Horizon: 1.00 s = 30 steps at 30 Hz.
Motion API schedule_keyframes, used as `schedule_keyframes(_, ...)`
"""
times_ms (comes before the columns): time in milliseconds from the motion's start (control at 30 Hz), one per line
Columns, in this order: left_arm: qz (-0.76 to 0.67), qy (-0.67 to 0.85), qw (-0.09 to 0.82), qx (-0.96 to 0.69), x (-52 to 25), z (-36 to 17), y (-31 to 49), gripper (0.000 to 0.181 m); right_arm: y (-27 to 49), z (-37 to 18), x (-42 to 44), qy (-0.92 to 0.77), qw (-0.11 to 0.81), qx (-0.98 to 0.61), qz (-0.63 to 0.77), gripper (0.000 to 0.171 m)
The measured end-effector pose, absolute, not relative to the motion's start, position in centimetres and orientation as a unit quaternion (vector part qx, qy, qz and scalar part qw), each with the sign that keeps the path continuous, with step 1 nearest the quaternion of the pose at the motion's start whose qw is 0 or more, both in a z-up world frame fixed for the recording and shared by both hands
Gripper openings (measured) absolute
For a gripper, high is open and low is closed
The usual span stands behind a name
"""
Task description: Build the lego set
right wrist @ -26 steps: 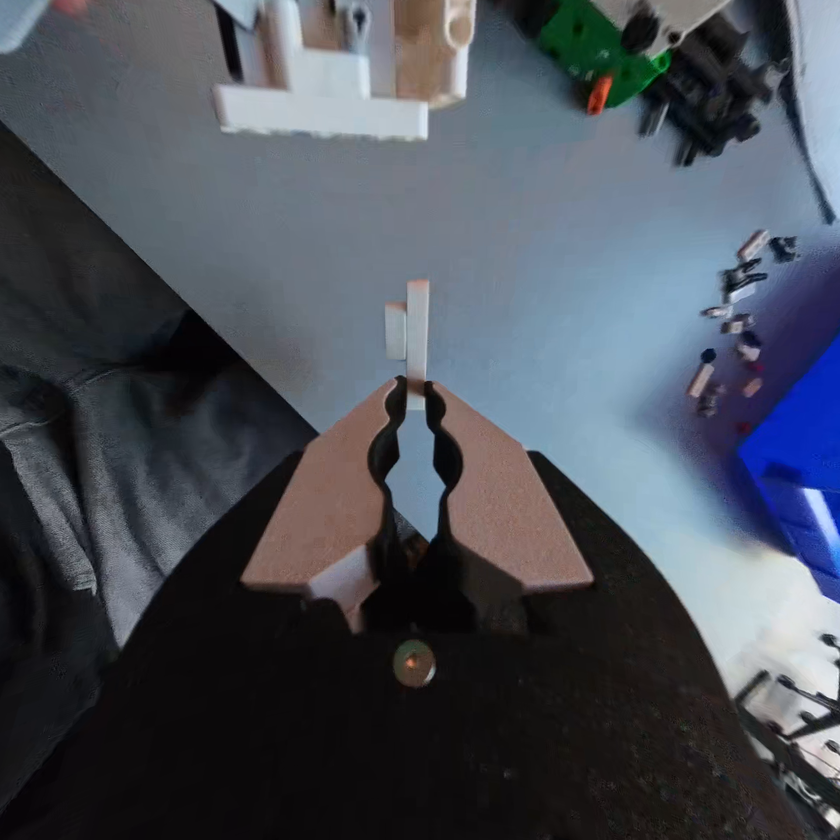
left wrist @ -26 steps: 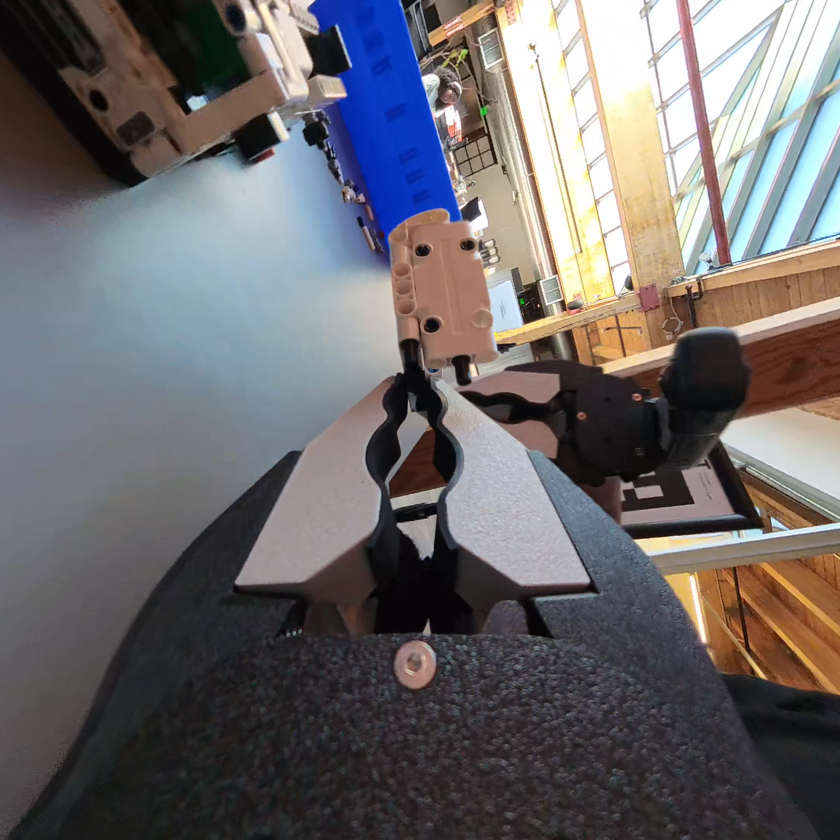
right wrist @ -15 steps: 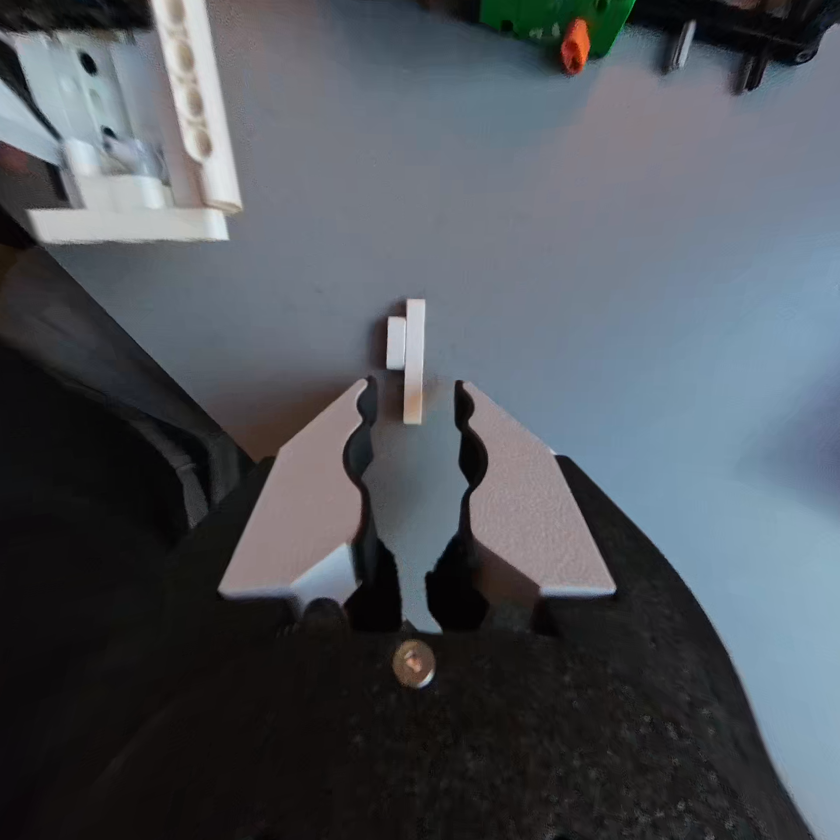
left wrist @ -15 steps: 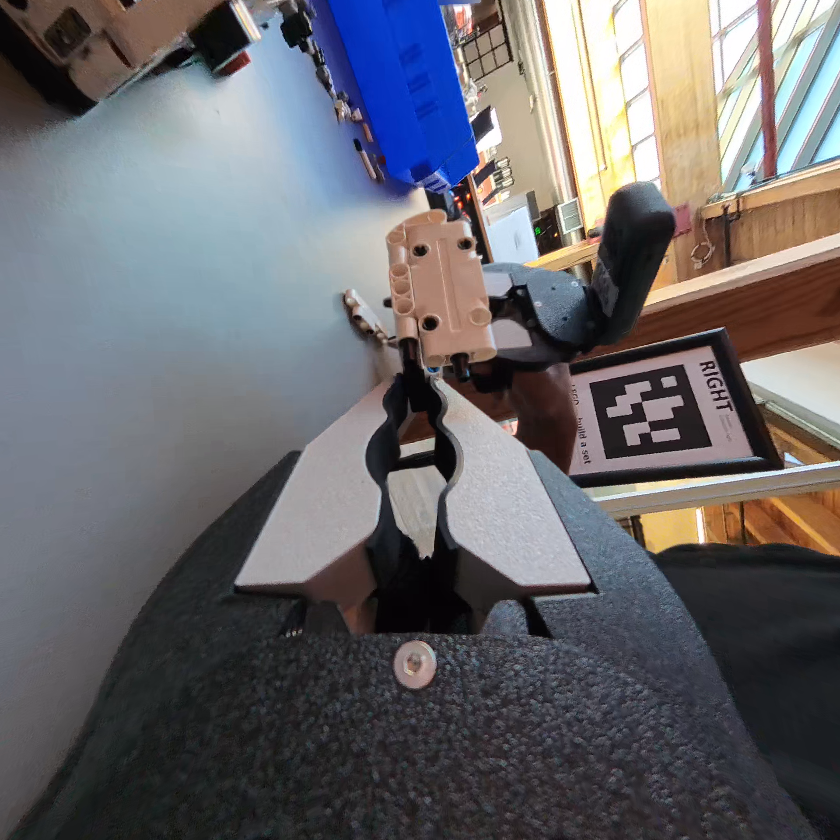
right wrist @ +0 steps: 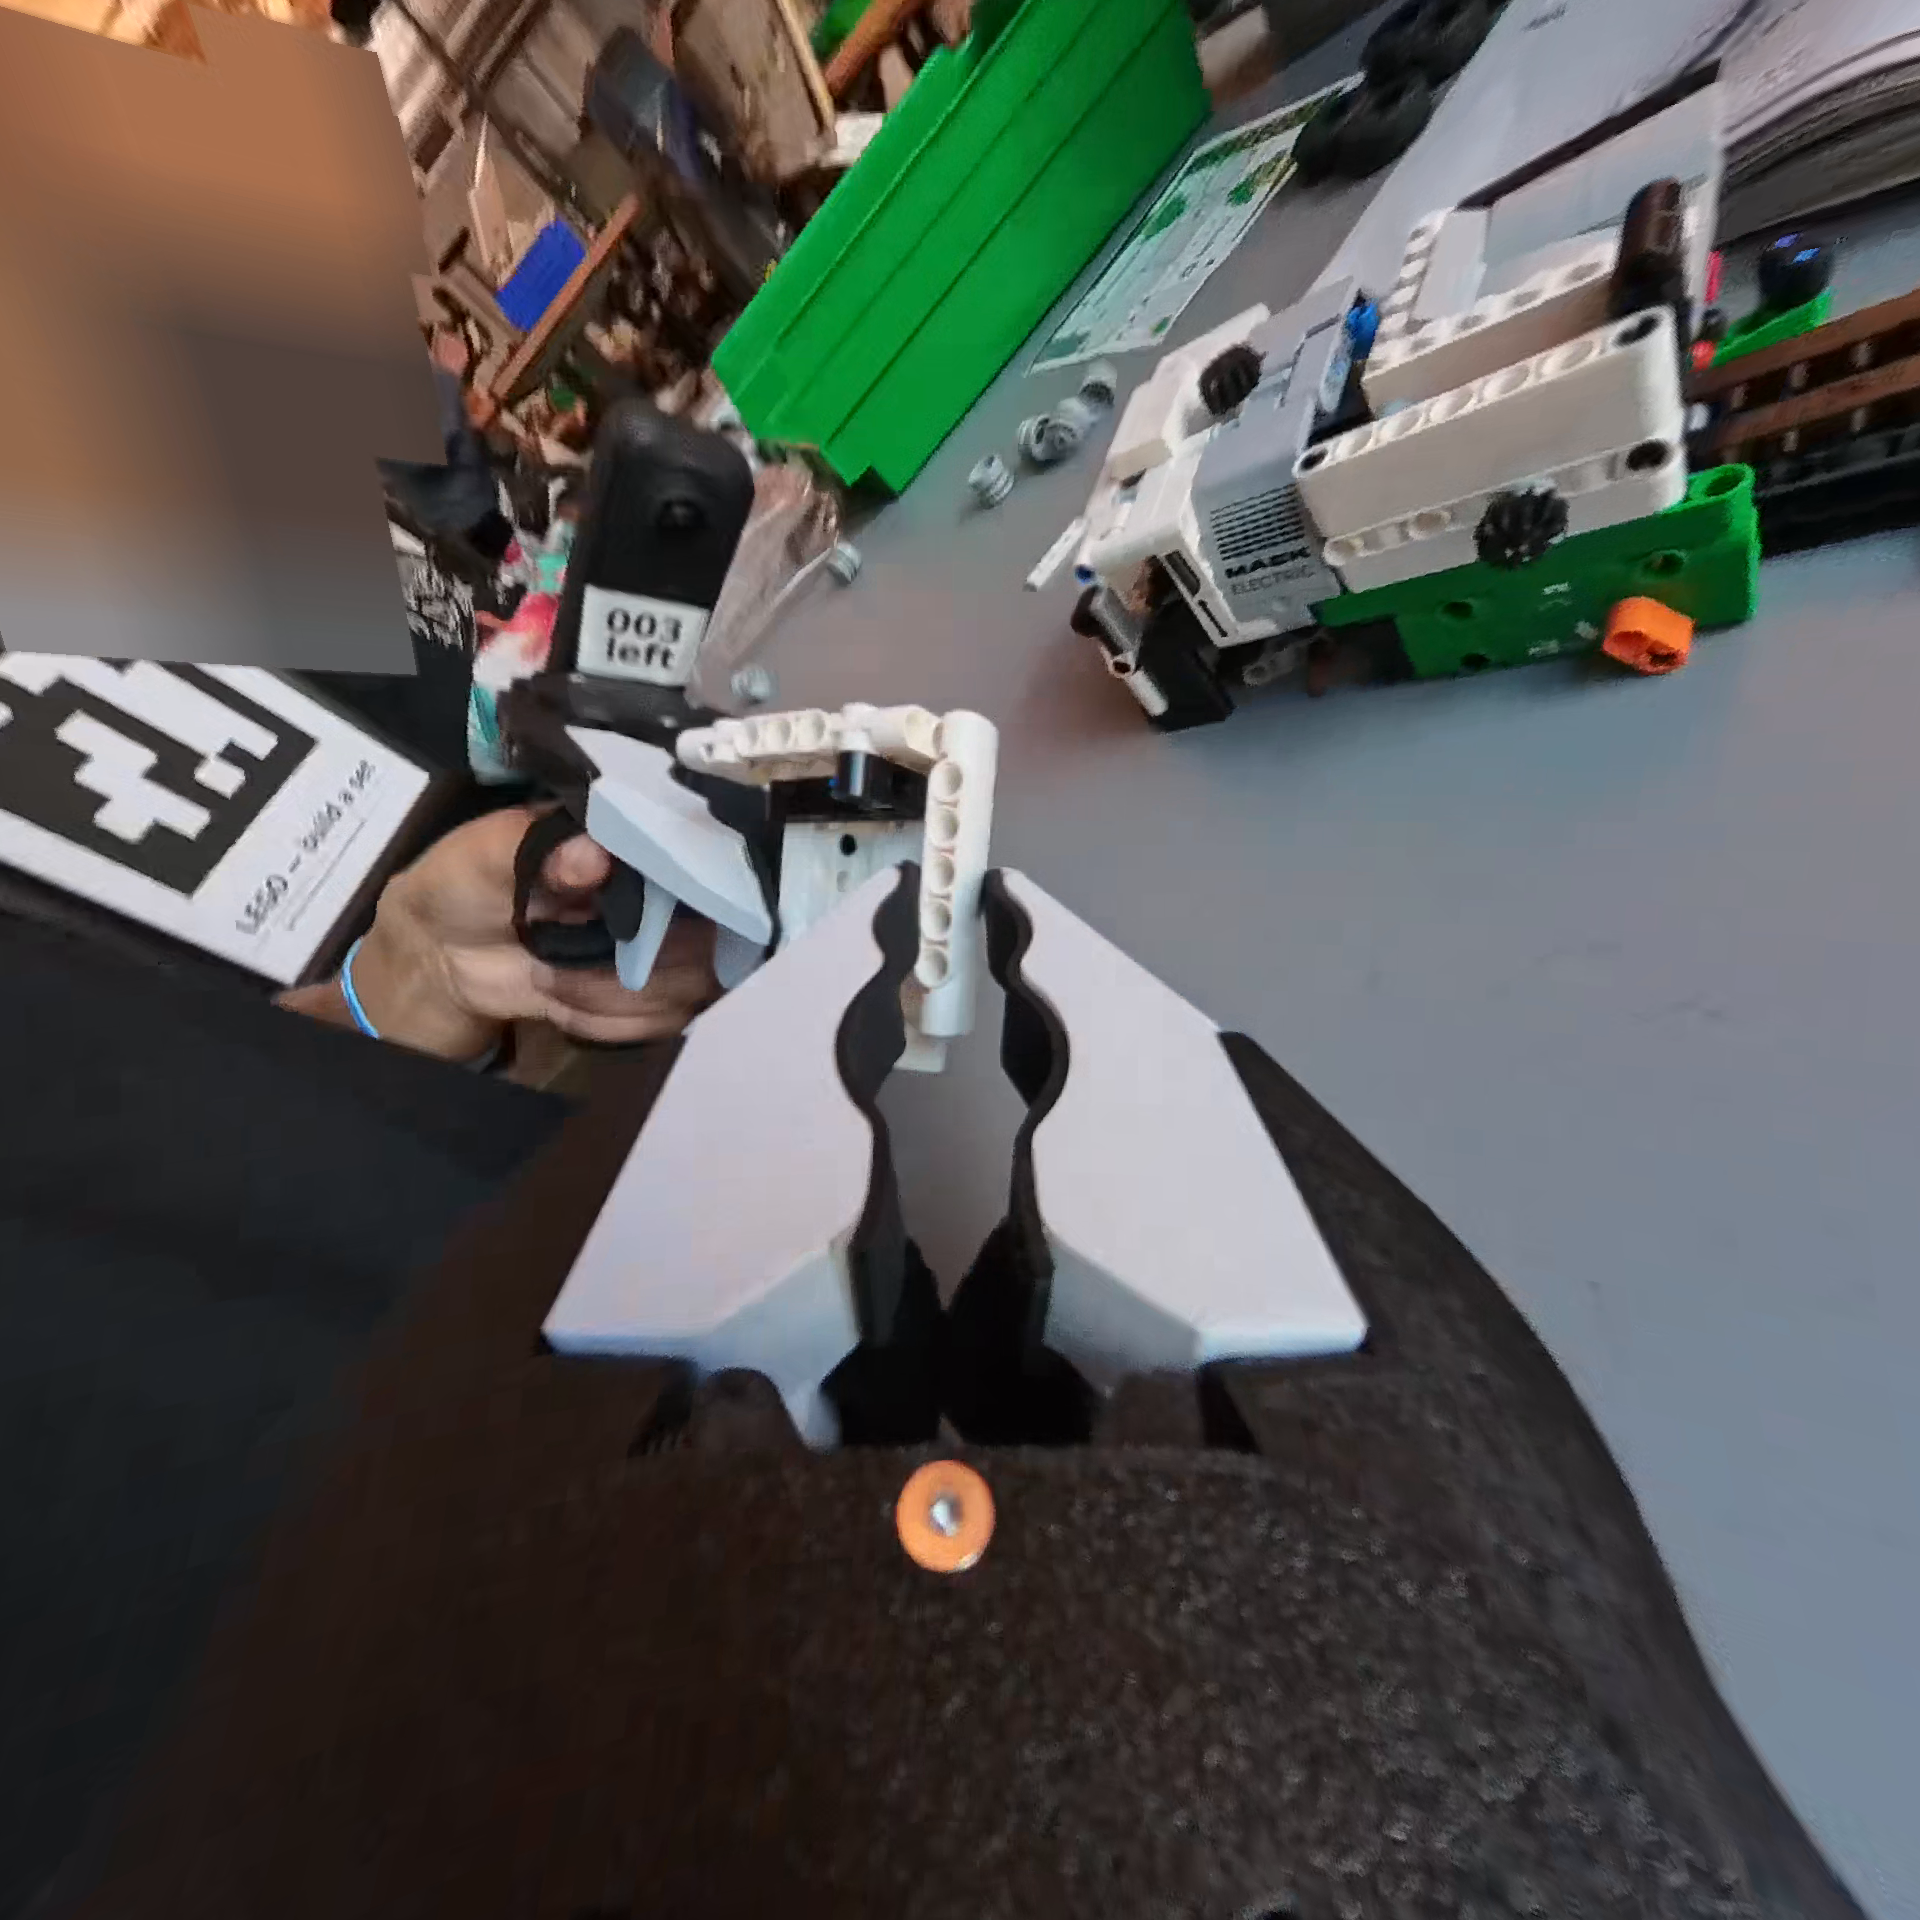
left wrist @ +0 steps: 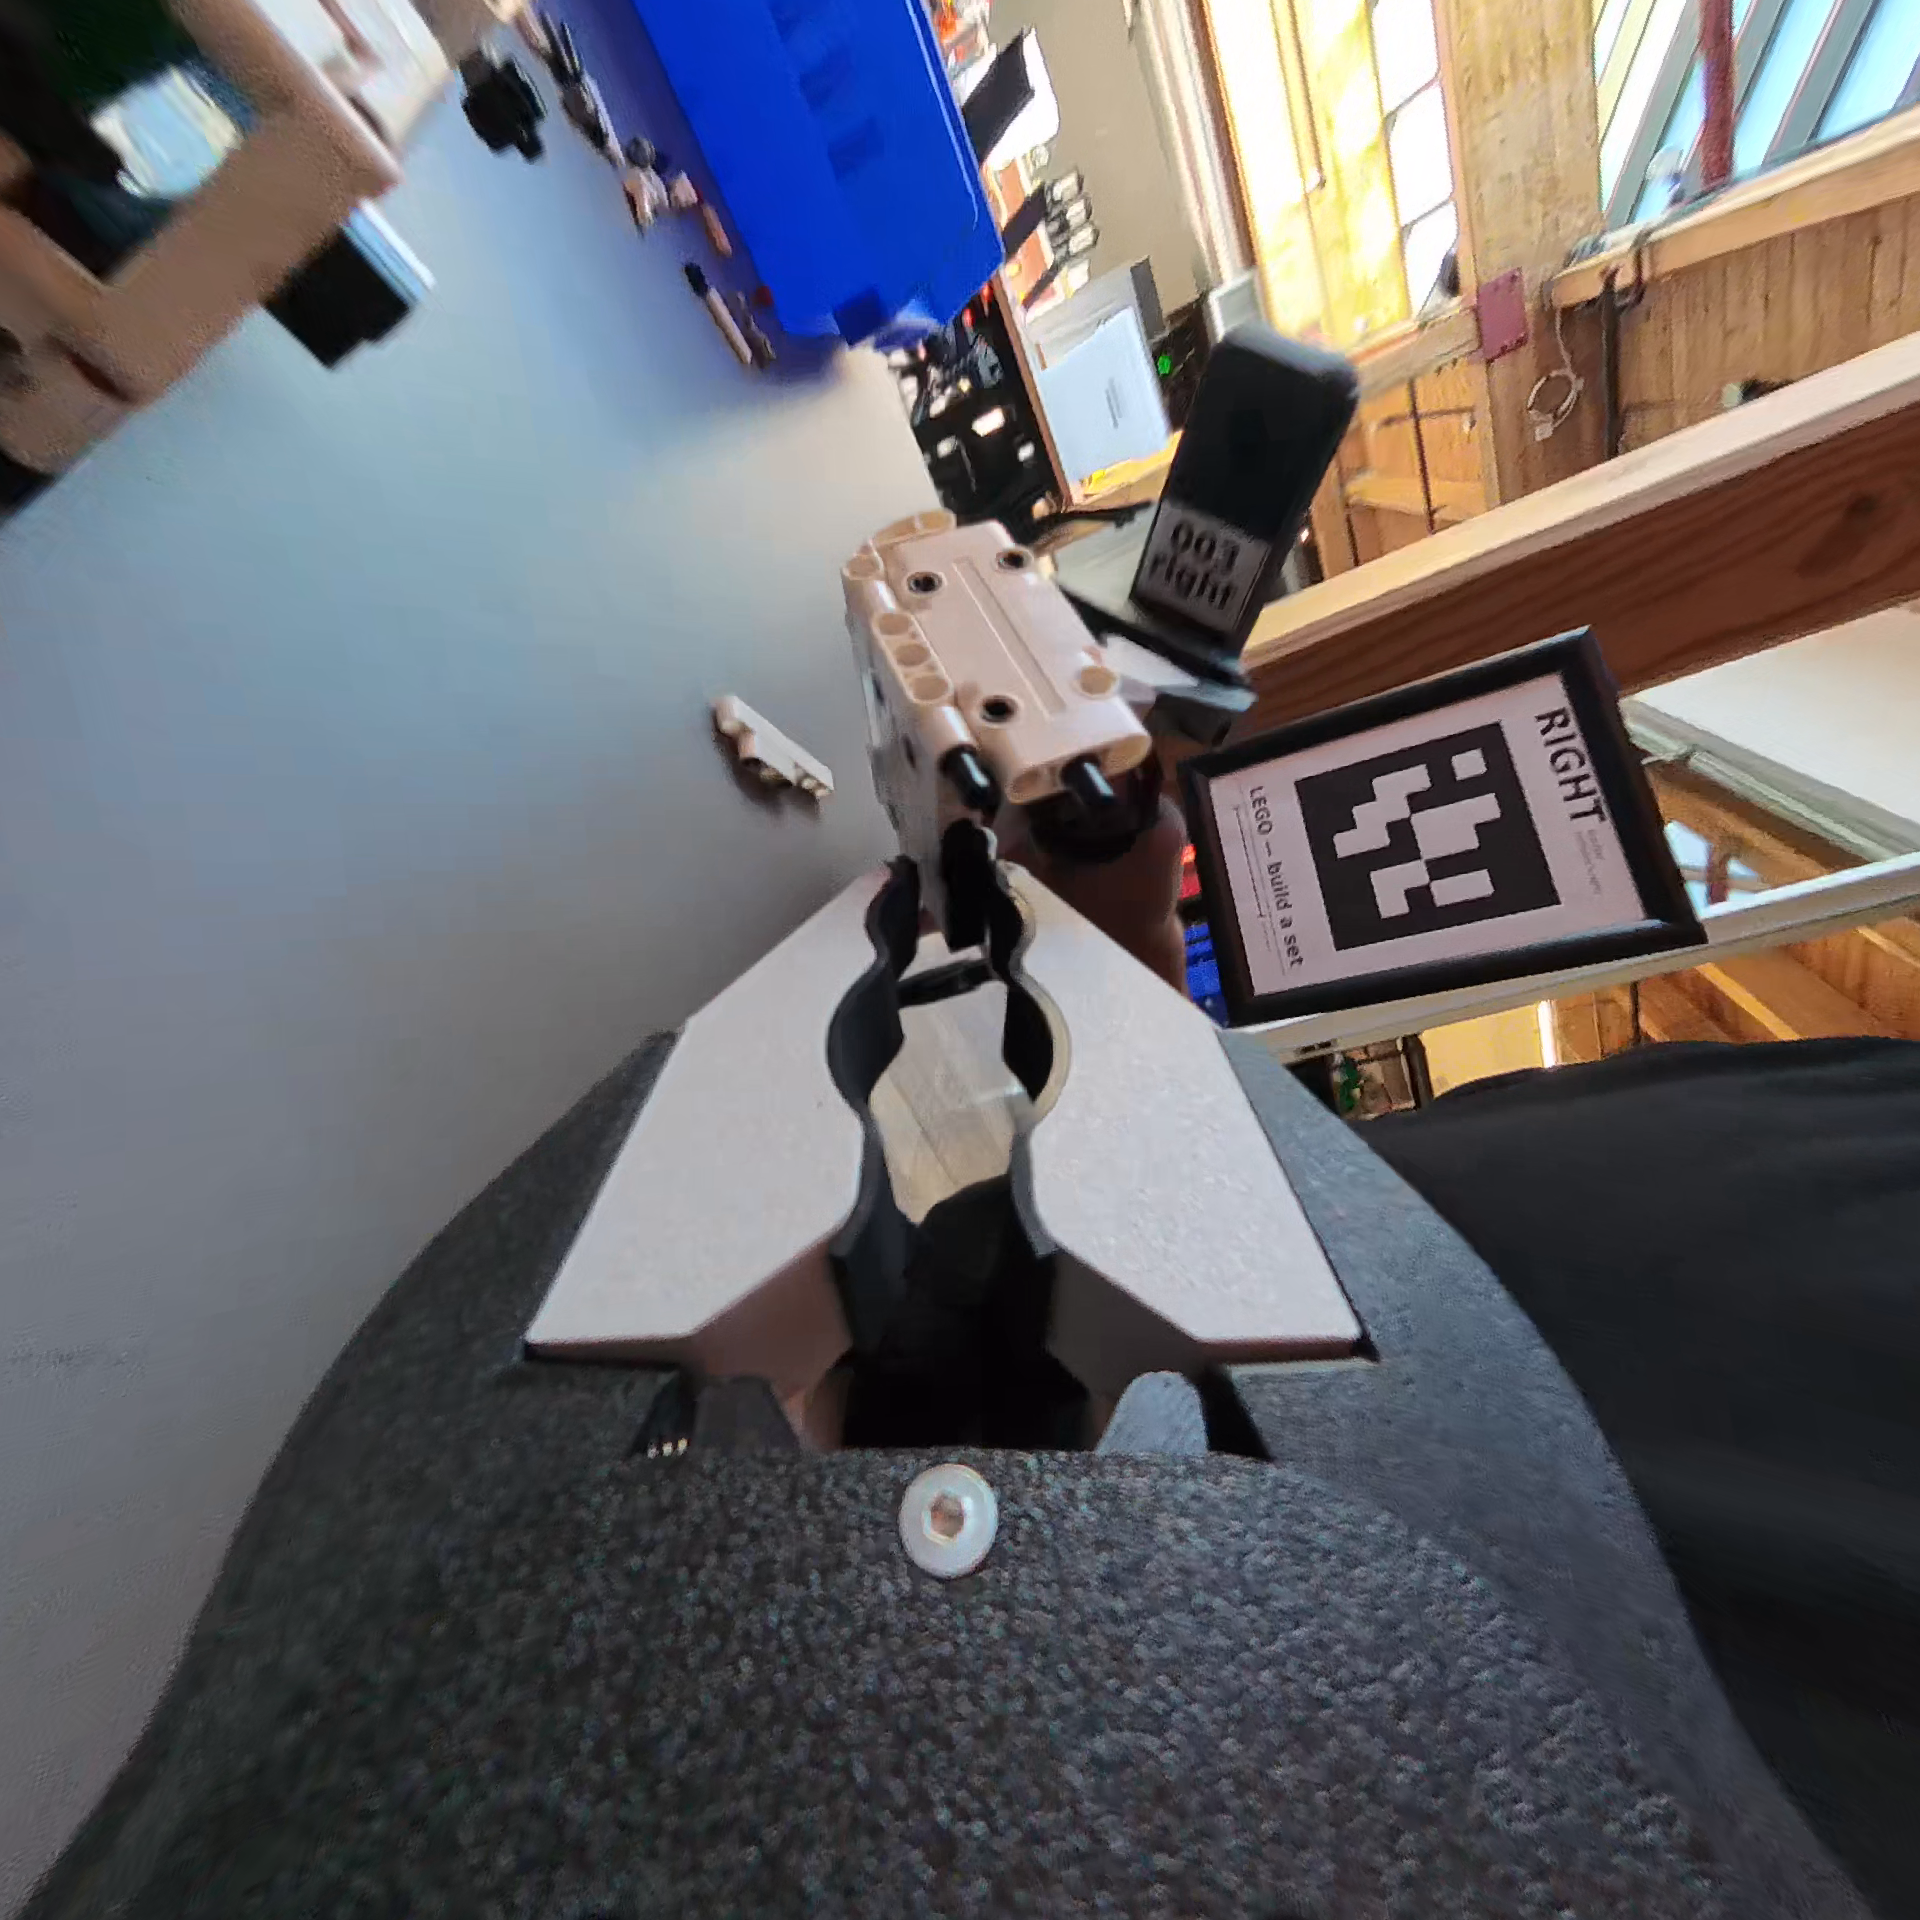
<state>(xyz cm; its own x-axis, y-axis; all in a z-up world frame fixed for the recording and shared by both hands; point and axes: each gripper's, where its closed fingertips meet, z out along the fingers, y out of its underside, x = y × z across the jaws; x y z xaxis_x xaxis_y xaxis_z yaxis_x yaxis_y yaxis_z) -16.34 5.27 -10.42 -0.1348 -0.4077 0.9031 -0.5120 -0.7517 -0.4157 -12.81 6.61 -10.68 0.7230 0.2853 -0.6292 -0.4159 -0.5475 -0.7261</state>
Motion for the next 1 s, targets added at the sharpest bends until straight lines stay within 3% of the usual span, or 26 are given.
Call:
schedule_keyframes(67, 0.683, -0.317, 0.039, 0.657, -15.8, -10.0, 6.2, 0.034, 7.4, -10.3, -13.2, 0.085, 0.497, -0.772, 0.387, 0.009)
schedule_keyframes(133, 0.684, -0.307, 0.034, 0.661, -15.5, -10.3, 6.7, 0.034, 8.0, -10.8, -13.3, 0.112, 0.516, -0.770, 0.360, 0.009)
schedule_keyframes(433, 0.644, -0.289, -0.058, 0.706, -15.1, -12.3, 9.4, 0.007, 9.6, -11.7, -14.2, 0.173, 0.550, -0.772, 0.267, 0.010)
schedule_keyframes(633, 0.630, -0.297, -0.071, 0.713, -15.2, -12.3, 9.8, 0.007, 8.7, -10.5, -13.5, 0.154, 0.560, -0.764, 0.281, 0.011)
schedule_keyframes(700, 0.625, -0.302, -0.071, 0.717, -15.6, -12.6, 10.6, 0.007, 6.5, -9.3, -10.8, 0.107, 0.585, -0.772, 0.223, 0.011)
schedule_keyframes(867, 0.602, -0.337, -0.087, 0.718, -16.3, -13.2, 12.2, 0.007, 1.3, -14.0, -7.6, -0.036, 0.468, -0.878, 0.094, 0.019)
schedule_keyframes(1000, 0.611, -0.349, -0.072, 0.707, -16.2, -12.9, 11.3, 0.007, 1.0, -15.5, -7.4, -0.011, 0.420, -0.892, 0.167, 0.017)
